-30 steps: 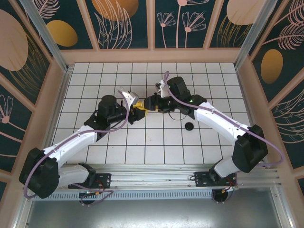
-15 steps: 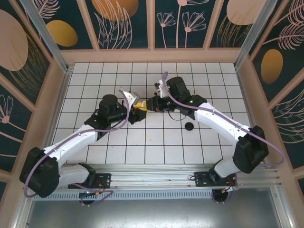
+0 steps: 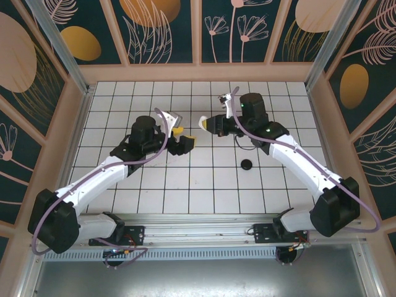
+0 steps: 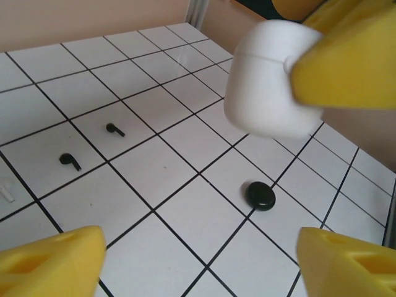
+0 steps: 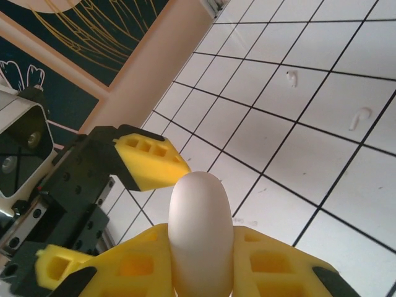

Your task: Insert wireless bluetooth earbuds into charging case

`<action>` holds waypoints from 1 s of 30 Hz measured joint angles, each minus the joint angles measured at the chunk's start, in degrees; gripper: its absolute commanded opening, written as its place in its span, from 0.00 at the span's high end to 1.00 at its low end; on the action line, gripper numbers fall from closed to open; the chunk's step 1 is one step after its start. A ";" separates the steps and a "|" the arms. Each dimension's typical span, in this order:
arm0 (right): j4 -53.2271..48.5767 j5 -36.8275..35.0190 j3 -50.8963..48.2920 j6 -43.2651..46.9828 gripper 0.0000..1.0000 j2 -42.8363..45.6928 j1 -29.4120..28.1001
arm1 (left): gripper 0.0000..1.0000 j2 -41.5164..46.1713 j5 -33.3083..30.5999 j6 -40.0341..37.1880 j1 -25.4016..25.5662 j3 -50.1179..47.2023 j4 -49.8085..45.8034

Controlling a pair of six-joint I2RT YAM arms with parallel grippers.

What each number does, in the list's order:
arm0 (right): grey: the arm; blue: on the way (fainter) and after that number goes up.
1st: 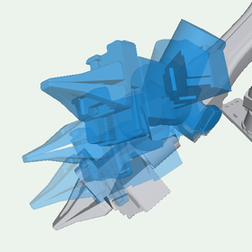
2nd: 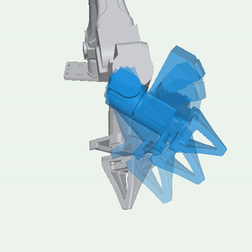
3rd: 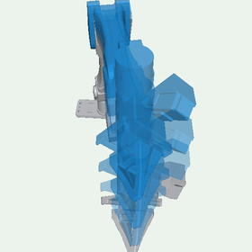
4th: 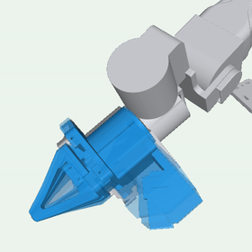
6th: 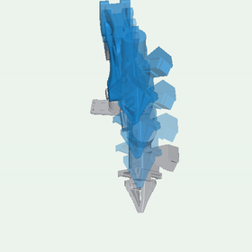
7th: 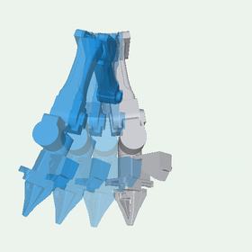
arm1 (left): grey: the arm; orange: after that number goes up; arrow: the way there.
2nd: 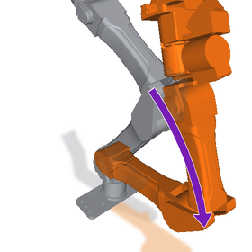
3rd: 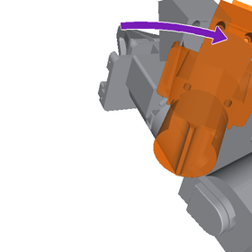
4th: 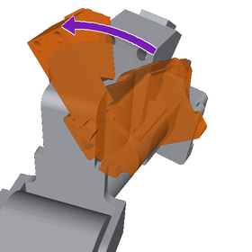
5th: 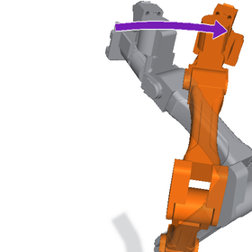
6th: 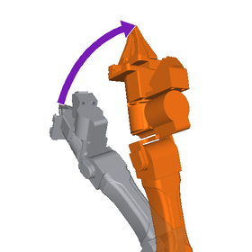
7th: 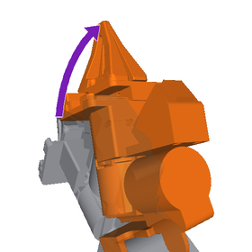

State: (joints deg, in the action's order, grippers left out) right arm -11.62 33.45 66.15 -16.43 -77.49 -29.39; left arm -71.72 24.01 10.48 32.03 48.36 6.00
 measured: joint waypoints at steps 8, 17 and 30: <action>-1.99 7.56 0.00 10.67 0.90 0.90 2.08 | 0.16 3.82 15.21 2.93 -5.64 -6.82 13.20; -0.63 20.33 -0.50 16.57 0.89 1.25 2.05 | 0.30 -1.88 32.17 6.23 -5.90 -2.27 20.94; -0.44 28.50 0.44 16.55 0.84 -3.17 1.20 | 0.55 -6.14 37.75 10.95 -6.23 -0.20 24.04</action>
State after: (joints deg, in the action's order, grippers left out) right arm -12.05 61.95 66.59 0.12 -80.66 -28.18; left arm -77.87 61.76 21.43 25.80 48.16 30.04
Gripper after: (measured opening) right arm 0.196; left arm 0.488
